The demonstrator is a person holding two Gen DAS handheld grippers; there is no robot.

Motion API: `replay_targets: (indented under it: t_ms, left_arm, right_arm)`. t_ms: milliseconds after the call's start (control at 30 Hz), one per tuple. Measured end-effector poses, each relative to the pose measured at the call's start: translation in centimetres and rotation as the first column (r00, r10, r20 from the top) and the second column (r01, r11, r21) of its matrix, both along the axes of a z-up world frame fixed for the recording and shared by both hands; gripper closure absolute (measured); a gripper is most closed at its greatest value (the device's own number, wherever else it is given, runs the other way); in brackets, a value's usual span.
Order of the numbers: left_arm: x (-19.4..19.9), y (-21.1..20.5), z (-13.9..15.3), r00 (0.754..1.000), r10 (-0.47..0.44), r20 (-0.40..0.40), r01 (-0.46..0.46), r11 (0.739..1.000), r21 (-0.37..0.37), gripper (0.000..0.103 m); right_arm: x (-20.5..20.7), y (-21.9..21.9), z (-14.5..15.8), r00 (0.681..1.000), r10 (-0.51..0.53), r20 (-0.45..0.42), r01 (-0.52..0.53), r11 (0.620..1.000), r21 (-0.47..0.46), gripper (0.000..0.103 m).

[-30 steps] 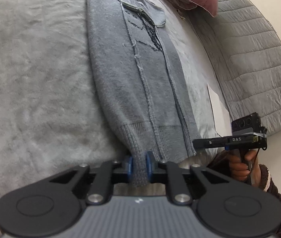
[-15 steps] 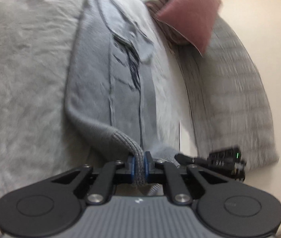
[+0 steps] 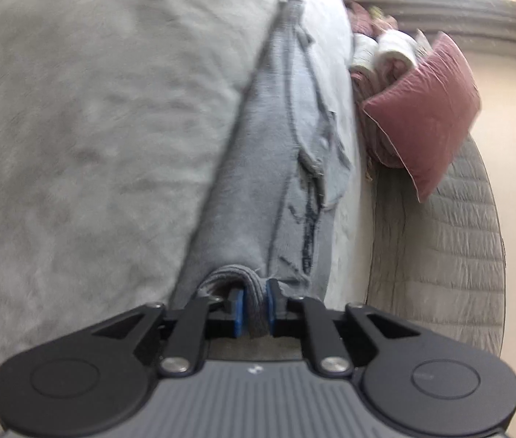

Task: Fold clothes
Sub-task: 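Lift the hem with both grippers and fold it toward the collar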

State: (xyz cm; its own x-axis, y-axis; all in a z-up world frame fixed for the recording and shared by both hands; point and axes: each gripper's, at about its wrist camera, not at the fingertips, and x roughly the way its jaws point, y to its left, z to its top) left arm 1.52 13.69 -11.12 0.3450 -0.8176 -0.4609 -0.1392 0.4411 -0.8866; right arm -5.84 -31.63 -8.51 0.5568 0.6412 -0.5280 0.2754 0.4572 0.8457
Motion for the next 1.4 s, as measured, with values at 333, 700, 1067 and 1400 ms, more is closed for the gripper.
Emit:
replay_targets:
  t_ms: [333, 700, 1067, 1400]
  left_arm:
    - [0.6, 0.2, 3.0, 0.974, -0.035, 0.225, 0.008, 0.993, 0.120, 0.067]
    - [2.0, -1.1, 2.1, 0.952, -0.138, 0.272, 0.068, 0.965, 0.253, 0.068]
    - [0.9, -1.9, 3.4, 0.910, -0.241, 0.337, 0.081, 0.902, 0.424, 0.070]
    - [0.3, -3.4, 2.7, 0.899, -0.258, 0.355, 0.069, 0.882, 0.466, 0.095]
  right_arm:
    - [0.7, -0.8, 2.4, 0.981, 0.037, 0.188, -0.021, 0.996, -0.082, 0.053]
    - [1.1, 3.4, 2.0, 0.919, 0.295, 0.260, -0.136, 0.860, -0.492, 0.055]
    - [1.3, 4.5, 2.2, 0.882, 0.398, 0.254, -0.182, 0.783, -0.595, 0.067]
    - [1.3, 5.4, 1.8, 0.884, 0.390, 0.258, -0.163, 0.775, -0.610, 0.083]
